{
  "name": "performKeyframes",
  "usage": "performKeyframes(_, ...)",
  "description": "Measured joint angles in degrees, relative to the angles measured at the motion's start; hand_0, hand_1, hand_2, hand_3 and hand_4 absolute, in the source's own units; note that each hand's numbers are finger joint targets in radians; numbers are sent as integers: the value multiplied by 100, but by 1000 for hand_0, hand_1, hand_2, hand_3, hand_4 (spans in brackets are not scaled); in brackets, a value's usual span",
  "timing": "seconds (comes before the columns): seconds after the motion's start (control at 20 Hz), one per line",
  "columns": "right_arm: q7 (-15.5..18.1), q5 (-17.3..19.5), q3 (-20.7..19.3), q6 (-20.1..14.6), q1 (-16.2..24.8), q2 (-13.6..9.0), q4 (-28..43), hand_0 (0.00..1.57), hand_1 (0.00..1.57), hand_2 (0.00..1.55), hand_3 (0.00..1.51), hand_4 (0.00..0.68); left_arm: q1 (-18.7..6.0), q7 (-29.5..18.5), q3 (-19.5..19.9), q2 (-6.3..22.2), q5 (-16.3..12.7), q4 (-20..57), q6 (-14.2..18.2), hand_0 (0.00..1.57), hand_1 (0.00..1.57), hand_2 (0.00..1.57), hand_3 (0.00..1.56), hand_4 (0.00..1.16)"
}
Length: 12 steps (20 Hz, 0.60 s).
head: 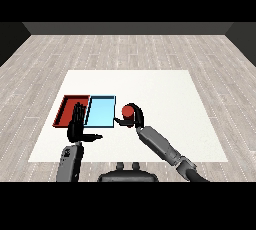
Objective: Pick the red can and put it in the red box
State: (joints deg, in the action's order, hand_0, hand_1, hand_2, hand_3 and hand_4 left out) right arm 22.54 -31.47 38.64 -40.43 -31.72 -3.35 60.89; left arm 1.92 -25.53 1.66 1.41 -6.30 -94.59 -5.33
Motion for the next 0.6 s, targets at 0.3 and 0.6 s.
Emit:
performKeyframes(0.3, -222, 411, 10, -237, 308, -405, 1378, 1482, 1482, 1429, 1392, 636, -149, 493, -344, -18, 74, -374, 19, 0, 0, 0, 0, 0)
performKeyframes(0.6, -367, 753, -199, -92, 700, -834, 2374, 1440, 1440, 1405, 1382, 628, -358, 1018, -994, -106, 363, -452, 400, 0, 0, 0, 0, 0)
